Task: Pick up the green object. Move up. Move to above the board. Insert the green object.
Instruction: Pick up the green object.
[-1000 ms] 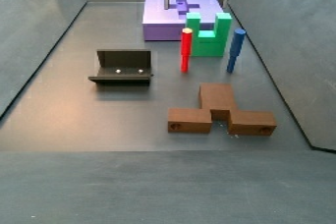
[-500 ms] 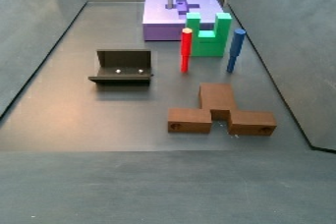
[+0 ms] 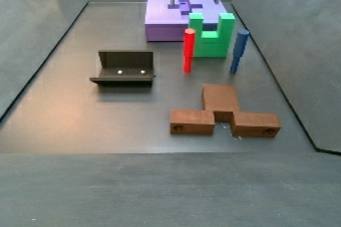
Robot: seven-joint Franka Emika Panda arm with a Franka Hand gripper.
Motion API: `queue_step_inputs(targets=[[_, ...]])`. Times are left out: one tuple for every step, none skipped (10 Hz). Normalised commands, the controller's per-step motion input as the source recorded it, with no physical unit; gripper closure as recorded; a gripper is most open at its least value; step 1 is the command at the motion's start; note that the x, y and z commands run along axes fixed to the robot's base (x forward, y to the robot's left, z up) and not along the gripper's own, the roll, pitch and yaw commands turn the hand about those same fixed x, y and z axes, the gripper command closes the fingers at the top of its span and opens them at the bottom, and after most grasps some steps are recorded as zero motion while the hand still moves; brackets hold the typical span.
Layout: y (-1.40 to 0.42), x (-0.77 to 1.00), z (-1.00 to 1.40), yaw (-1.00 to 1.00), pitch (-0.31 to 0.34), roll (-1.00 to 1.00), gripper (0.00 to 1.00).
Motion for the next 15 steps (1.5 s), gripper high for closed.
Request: queue_step_inputs(targets=[[-0.60,0.03,-0.47,-0.05,-0.080,-0.03,0.00],[-0.37,0.01,-0.43,-0.12,-0.033,0.00,0.00],[-0.23,0.00,-0.33,-0.23,0.000,0.00,0.00],[-0.05,0.00,-0.20,-0.17,0.000,0.00,0.00],[0.00,0.00,-0.15,-0.04,0.001,0.00,0.00],[0.00,0.01,-0.22,0.00,0.010,0.04,0.00],[0.00,0.00,-0.28,0.00,0.001,0.06,0.00],[0.00,0.00,-0.29,0.01,0.000,0.05,0.00],[0.00,0.00,-0.29,0.00,0.000,0.07,0.00],[0.03,0.00,-0.27,0.00,0.000,0.09,0.00],[0.05,0.00,-0.29,0.00,0.000,0.09,0.00],[0.02,0.00,-0.31,0.00,0.000,0.07,0.00],[0.00,0.00,-0.27,0.00,0.000,0.07,0.00],[0.00,0.00,0.00,0.00,0.000,0.00,0.00],[0.00,0.00,0.00,0.00,0.000,0.00,1.00]])
